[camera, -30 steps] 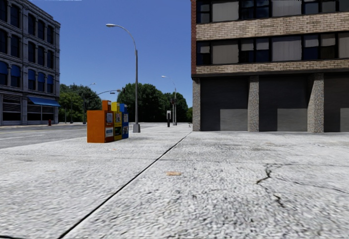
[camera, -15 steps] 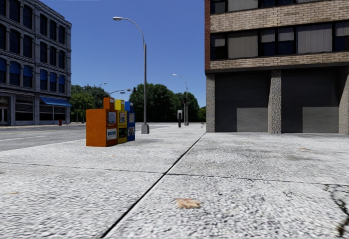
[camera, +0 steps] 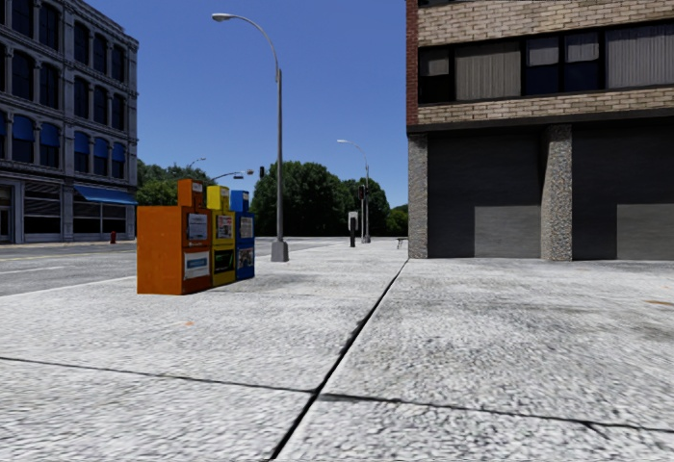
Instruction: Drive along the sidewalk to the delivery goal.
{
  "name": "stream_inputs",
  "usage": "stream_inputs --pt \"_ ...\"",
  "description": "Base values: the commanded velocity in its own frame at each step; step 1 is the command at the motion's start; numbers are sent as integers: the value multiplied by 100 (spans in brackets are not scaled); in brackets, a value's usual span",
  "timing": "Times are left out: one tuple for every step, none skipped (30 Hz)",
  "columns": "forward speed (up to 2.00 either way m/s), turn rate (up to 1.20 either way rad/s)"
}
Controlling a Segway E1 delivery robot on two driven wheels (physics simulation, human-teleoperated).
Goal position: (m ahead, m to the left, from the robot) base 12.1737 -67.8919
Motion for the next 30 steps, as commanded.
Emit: stream_inputs --pt "200 0" --pt "200 0" --pt "200 0" --pt "200 0" --pt "200 0" --pt "200 0" --pt "200 0" --pt "200 0" --pt "200 0" --pt "200 0" --pt "200 0" --pt "200 0" --pt "200 0" --pt "200 0" --pt "200 0" --pt "200 0" --pt "200 0" --pt "200 0" --pt "200 0" --pt "200 0" --pt "200 0" --pt "200 0" --pt "200 0" --pt "200 0" --pt "200 0" --pt "200 0" --pt "200 0" --pt "200 0" --pt "200 0" --pt "200 0"
